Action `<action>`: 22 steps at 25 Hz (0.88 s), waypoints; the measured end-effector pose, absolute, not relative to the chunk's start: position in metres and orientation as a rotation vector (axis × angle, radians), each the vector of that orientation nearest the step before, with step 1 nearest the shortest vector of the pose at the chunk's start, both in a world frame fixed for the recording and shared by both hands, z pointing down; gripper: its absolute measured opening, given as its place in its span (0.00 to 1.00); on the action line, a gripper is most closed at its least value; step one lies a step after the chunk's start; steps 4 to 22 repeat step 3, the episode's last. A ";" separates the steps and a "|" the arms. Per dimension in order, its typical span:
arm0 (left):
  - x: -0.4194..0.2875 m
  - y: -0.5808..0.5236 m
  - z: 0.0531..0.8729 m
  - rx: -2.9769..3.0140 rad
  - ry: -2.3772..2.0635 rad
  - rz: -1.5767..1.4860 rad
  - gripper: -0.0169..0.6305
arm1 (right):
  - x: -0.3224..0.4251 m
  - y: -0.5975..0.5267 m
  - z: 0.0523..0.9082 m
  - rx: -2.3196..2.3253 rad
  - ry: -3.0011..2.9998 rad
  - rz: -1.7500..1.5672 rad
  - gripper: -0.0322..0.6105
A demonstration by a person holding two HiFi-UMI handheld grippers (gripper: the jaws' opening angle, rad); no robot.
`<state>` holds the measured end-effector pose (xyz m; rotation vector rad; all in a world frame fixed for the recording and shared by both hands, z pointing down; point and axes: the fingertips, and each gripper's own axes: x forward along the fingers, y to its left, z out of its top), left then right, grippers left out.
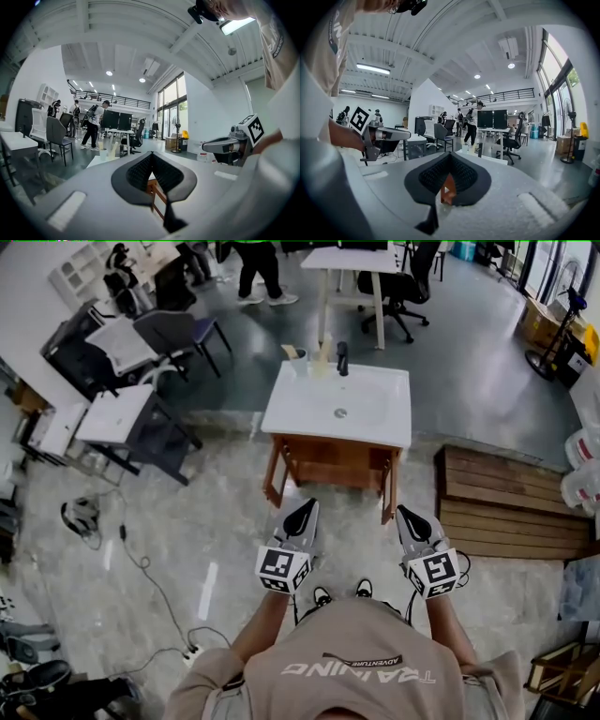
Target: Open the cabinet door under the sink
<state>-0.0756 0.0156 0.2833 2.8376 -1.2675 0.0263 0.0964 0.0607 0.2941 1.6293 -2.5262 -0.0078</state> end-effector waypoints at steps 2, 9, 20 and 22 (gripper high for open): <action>-0.077 0.018 0.285 2.832 -1.273 0.025 0.05 | 0.096 0.062 0.295 1.625 -2.525 -0.007 0.05; -0.078 0.019 0.285 2.828 -1.275 0.024 0.05 | 0.096 0.063 0.295 1.622 -2.525 -0.006 0.05; -0.078 0.019 0.285 2.828 -1.275 0.024 0.05 | 0.096 0.063 0.295 1.622 -2.525 -0.006 0.05; -0.078 0.019 0.285 2.828 -1.275 0.024 0.05 | 0.096 0.063 0.295 1.622 -2.525 -0.006 0.05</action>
